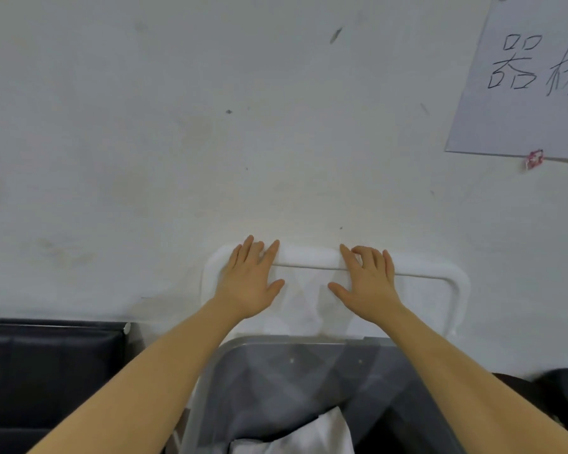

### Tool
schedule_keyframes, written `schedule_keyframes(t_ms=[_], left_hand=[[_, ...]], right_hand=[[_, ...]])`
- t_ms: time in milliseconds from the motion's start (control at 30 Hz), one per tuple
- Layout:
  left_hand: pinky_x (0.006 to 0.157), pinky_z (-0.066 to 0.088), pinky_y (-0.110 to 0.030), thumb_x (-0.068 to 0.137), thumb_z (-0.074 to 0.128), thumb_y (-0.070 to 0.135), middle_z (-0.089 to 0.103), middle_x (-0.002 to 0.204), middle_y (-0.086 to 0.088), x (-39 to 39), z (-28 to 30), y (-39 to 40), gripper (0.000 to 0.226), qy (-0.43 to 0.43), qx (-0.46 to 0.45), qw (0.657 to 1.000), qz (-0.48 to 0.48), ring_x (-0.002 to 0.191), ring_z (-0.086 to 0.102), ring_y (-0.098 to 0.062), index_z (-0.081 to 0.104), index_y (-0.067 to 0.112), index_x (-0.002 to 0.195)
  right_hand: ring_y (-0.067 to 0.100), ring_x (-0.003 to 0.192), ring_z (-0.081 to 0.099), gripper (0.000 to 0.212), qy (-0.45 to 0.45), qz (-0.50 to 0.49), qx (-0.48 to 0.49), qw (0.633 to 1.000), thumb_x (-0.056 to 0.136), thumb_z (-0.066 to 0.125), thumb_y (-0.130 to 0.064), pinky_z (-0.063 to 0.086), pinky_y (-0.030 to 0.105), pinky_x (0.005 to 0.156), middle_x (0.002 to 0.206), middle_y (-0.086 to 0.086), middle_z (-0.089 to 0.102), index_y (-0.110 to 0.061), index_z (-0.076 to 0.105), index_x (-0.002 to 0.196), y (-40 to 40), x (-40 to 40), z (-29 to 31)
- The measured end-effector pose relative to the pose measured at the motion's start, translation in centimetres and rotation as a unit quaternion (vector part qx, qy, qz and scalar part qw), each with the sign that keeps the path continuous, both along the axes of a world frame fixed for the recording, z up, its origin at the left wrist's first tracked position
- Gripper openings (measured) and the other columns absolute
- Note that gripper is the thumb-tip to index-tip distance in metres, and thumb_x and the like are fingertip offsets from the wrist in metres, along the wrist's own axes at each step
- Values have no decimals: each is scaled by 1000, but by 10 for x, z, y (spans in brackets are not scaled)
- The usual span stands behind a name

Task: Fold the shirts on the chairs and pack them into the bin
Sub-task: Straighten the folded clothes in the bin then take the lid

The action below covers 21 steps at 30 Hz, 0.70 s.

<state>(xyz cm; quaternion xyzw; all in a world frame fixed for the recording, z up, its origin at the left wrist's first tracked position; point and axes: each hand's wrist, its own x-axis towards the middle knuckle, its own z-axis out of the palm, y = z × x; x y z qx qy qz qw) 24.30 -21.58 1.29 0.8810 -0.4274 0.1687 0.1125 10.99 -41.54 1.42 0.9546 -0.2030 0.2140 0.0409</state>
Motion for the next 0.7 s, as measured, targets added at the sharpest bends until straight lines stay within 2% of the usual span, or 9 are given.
schedule_keyframes(t_ms=[67, 133, 167, 200, 267, 333, 433, 533, 700], left_hand=[[114, 19, -46, 93, 42, 50, 43, 133, -21, 1, -1, -3, 66, -63, -34, 997, -26, 127, 38, -40, 30, 14, 147], [91, 49, -50, 83, 66, 42, 54, 106, -18, 4, -3, -4, 58, -124, -77, 989, -39, 91, 56, -36, 54, 13, 132], [80, 54, -47, 76, 75, 39, 57, 102, -17, 5, -3, -5, 57, -146, -95, 984, -36, 81, 57, -33, 60, 14, 125], [76, 56, -46, 71, 79, 37, 60, 103, -16, 4, -5, -6, 57, -162, -107, 980, -33, 79, 59, -33, 63, 15, 121], [81, 53, -45, 69, 81, 36, 65, 104, -13, 2, -9, -6, 58, -183, -124, 975, -34, 81, 62, -31, 65, 15, 120], [80, 53, -42, 67, 83, 35, 67, 94, -7, -1, -11, -4, 59, -199, -133, 970, -41, 77, 62, -28, 65, 14, 119], [78, 52, -40, 69, 81, 36, 65, 88, -7, -8, 0, 1, 56, -242, -156, 956, -47, 72, 59, -28, 66, 13, 117], [82, 51, -43, 71, 78, 36, 64, 92, -9, -12, 22, 5, 55, -290, -181, 938, -53, 76, 59, -31, 63, 13, 119], [86, 49, -45, 79, 72, 37, 62, 97, -11, -19, 79, 20, 55, -349, -213, 911, -58, 79, 57, -32, 50, 16, 124]], right_hand=[[33, 132, 32, 69, -73, 13, 23, 997, 85, 48, -60, 3, 52, 115, 136, 8, 41, -19, 43, 140, 4, -5, -6], [37, 131, 37, 56, -120, 12, 32, 992, 83, 64, -49, 8, 58, 112, 130, 9, 49, -18, 54, 129, 5, -11, -13], [40, 130, 40, 51, -135, 10, 17, 991, 82, 68, -44, 12, 61, 110, 128, 9, 53, -18, 57, 125, 6, -13, -17], [41, 129, 43, 48, -143, 9, 0, 990, 82, 70, -42, 16, 62, 108, 125, 8, 57, -18, 59, 121, 7, -14, -19], [38, 122, 51, 42, -159, -2, -35, 987, 81, 69, -41, 25, 62, 104, 114, 5, 63, -19, 60, 115, 10, -16, -18], [34, 105, 61, 40, -170, -11, -85, 982, 77, 72, -42, 36, 59, 95, 103, 4, 65, -20, 63, 109, 12, -20, -14], [30, 86, 63, 38, -183, -30, -159, 970, 81, 59, -50, 43, 52, 86, 93, 3, 65, -21, 64, 105, 15, -29, -3], [32, 87, 61, 40, -229, -31, -147, 962, 75, 76, -42, 41, 53, 87, 95, 5, 64, -20, 64, 106, 20, -36, 13], [33, 91, 60, 41, -283, -10, -153, 947, 74, 78, -38, 39, 53, 89, 98, 7, 63, -20, 63, 109, 35, -48, 72]])
